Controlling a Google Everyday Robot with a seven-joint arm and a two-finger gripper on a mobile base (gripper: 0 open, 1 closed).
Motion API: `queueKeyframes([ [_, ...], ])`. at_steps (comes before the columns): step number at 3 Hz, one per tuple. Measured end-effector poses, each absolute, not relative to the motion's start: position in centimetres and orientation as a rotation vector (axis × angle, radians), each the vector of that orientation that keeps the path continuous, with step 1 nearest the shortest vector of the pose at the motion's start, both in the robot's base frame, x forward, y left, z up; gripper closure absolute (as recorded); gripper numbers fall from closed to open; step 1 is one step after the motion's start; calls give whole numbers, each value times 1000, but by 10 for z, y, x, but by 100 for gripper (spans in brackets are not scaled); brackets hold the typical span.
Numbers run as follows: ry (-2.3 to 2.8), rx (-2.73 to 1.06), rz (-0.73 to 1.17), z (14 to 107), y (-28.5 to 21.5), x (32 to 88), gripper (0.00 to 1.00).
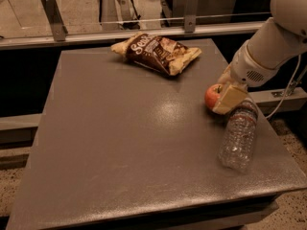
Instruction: Move apple near water bottle
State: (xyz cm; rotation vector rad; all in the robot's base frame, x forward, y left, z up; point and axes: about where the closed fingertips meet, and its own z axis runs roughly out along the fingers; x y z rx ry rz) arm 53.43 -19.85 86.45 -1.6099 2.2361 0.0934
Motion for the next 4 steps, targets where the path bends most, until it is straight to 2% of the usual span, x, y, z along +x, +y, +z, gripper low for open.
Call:
queueKeyframes([
  [3,2261,-1604,127,859,-201,531,12],
  [4,2264,-1604,133,858,-200,529,0],
])
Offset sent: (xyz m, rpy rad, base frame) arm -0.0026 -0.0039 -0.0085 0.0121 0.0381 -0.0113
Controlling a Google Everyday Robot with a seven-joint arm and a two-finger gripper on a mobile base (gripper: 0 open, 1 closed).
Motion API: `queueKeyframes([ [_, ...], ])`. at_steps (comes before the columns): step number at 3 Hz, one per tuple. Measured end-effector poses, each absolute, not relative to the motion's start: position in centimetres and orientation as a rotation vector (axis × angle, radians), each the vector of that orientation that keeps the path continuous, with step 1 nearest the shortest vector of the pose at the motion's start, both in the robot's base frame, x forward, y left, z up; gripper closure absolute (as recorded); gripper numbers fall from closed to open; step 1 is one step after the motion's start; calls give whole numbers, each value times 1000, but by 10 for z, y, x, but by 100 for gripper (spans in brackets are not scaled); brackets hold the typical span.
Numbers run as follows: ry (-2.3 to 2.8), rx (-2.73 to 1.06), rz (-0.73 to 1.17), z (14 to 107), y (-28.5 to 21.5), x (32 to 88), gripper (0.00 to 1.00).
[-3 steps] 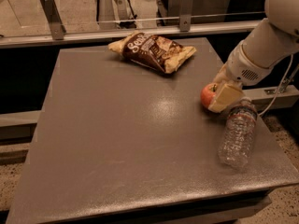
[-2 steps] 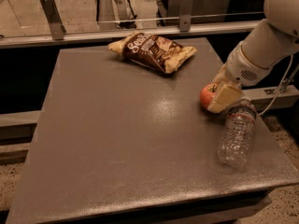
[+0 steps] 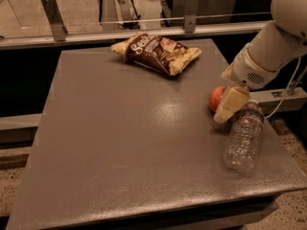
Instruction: Move apple near water bottle
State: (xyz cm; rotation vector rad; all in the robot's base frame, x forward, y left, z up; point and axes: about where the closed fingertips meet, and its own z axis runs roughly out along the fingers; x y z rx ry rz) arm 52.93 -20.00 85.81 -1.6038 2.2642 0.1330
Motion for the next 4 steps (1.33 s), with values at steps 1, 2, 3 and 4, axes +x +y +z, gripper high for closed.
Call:
queueKeyframes([
  [1,2261,-1604,131,861,-200,529,0],
  [2,2223,-1556,165,887,-212,533,0],
  [3,2174,-1456,267,916,-255,531,0],
  [4,2098,-1309,380,942,-311,525,0],
])
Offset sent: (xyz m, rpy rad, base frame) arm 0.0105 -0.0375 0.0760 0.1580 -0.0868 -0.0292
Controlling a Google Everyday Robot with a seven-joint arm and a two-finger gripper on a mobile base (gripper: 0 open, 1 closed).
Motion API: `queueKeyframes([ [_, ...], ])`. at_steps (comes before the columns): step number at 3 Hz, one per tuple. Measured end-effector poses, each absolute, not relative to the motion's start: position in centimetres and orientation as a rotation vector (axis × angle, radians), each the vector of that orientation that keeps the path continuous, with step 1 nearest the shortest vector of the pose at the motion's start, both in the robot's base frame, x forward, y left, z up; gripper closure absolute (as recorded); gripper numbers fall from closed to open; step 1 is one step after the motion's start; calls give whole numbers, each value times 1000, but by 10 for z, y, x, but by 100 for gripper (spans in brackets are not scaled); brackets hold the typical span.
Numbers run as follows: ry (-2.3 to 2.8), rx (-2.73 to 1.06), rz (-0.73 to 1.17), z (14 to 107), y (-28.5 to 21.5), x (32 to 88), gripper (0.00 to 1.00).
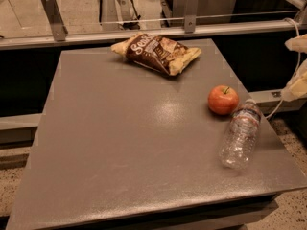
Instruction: Move apple near water bottle
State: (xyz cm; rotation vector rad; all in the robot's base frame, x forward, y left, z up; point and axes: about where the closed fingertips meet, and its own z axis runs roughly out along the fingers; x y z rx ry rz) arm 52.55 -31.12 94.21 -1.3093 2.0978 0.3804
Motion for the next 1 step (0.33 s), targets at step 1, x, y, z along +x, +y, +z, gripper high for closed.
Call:
queueKeyframes([
  [1,2005,-1278,388,976,-307,534,0],
])
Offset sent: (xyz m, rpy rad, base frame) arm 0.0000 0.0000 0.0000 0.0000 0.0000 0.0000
